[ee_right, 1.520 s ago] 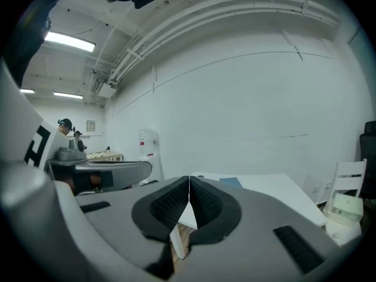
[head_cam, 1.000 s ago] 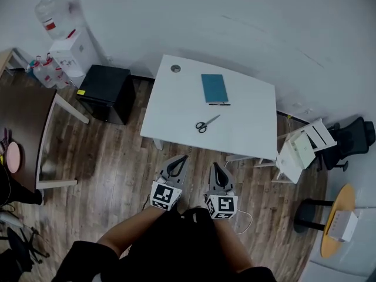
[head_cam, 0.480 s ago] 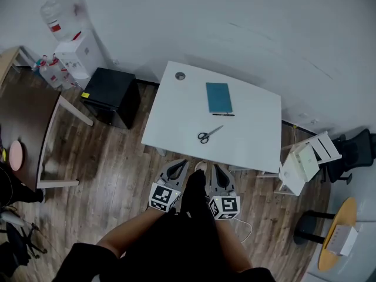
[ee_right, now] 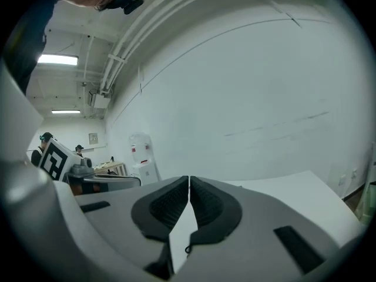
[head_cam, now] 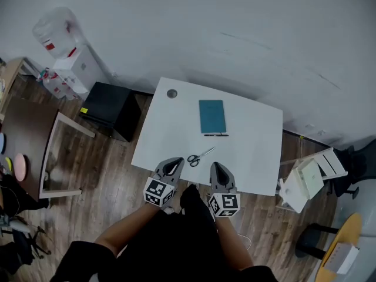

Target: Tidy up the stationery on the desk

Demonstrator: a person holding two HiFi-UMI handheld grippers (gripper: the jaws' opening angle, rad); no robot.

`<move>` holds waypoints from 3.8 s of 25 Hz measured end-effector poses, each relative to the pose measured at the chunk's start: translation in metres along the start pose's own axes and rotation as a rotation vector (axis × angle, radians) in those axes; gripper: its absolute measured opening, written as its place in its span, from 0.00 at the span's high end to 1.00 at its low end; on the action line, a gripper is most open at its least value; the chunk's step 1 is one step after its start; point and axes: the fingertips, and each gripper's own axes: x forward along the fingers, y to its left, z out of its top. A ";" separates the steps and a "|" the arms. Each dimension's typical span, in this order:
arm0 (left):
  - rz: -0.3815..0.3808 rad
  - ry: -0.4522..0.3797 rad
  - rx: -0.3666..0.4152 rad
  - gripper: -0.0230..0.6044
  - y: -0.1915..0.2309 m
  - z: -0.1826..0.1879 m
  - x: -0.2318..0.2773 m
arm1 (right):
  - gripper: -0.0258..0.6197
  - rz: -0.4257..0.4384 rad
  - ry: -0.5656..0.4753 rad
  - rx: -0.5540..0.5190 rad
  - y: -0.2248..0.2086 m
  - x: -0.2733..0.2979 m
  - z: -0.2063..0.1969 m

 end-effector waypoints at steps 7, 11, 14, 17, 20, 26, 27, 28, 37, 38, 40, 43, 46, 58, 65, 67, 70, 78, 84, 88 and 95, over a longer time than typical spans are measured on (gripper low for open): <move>0.034 0.046 -0.015 0.94 0.019 0.002 0.087 | 0.91 0.114 0.051 0.025 -0.055 0.065 0.000; 0.105 0.086 -0.044 0.94 0.041 -0.009 0.121 | 0.91 0.104 0.069 0.055 -0.091 0.094 -0.009; 0.120 0.121 -0.065 0.94 0.059 -0.021 0.143 | 0.91 0.071 0.121 0.067 -0.122 0.119 -0.018; 0.136 0.149 -0.105 0.94 0.075 -0.036 0.162 | 0.91 0.036 0.158 0.074 -0.148 0.137 -0.028; 0.168 0.148 -0.120 0.94 0.090 -0.043 0.180 | 0.91 0.021 0.199 0.075 -0.168 0.154 -0.039; 0.176 0.203 -0.148 0.94 0.112 -0.070 0.220 | 0.91 0.032 0.291 0.069 -0.189 0.191 -0.072; 0.182 0.207 -0.161 0.94 0.116 -0.076 0.224 | 0.91 0.034 0.314 0.069 -0.192 0.196 -0.079; 0.183 0.209 -0.175 0.94 0.118 -0.080 0.228 | 0.91 0.038 0.339 0.070 -0.195 0.202 -0.087; 0.121 0.352 -0.316 0.77 0.126 -0.134 0.271 | 0.76 0.023 0.543 0.164 -0.237 0.239 -0.151; 0.121 0.372 -0.333 0.77 0.127 -0.141 0.274 | 0.76 0.018 0.557 0.170 -0.240 0.241 -0.157; 0.118 0.408 -0.373 0.77 0.129 -0.155 0.282 | 0.76 0.015 0.580 0.183 -0.243 0.246 -0.166; 0.120 0.454 -0.444 0.77 0.130 -0.174 0.290 | 0.76 0.019 0.608 0.193 -0.243 0.251 -0.176; 0.137 0.482 -0.491 0.77 0.131 -0.186 0.294 | 0.76 0.026 0.634 0.188 -0.242 0.251 -0.184; 0.167 0.552 -0.533 0.81 0.129 -0.201 0.302 | 0.76 0.016 0.664 0.185 -0.241 0.255 -0.197; 0.061 0.590 -0.517 0.83 0.128 -0.203 0.299 | 0.79 0.139 0.726 0.123 -0.201 0.254 -0.204; 0.046 0.593 -0.521 0.84 0.129 -0.202 0.299 | 0.79 0.133 0.740 0.025 -0.190 0.259 -0.202; 0.037 0.602 -0.518 0.84 0.131 -0.201 0.300 | 0.79 0.054 0.719 0.004 -0.201 0.264 -0.190; 0.033 0.609 -0.519 0.84 0.129 -0.203 0.302 | 0.75 -0.065 0.759 0.236 -0.247 0.267 -0.206; 0.047 0.596 -0.564 0.84 0.144 -0.201 0.297 | 0.76 -0.054 0.785 0.245 -0.237 0.270 -0.208; 0.035 0.607 -0.559 0.84 0.157 -0.200 0.286 | 0.76 -0.046 0.797 0.235 -0.219 0.274 -0.210; 0.101 0.583 -0.585 0.84 0.199 -0.194 0.249 | 0.76 0.018 0.848 0.145 -0.163 0.284 -0.217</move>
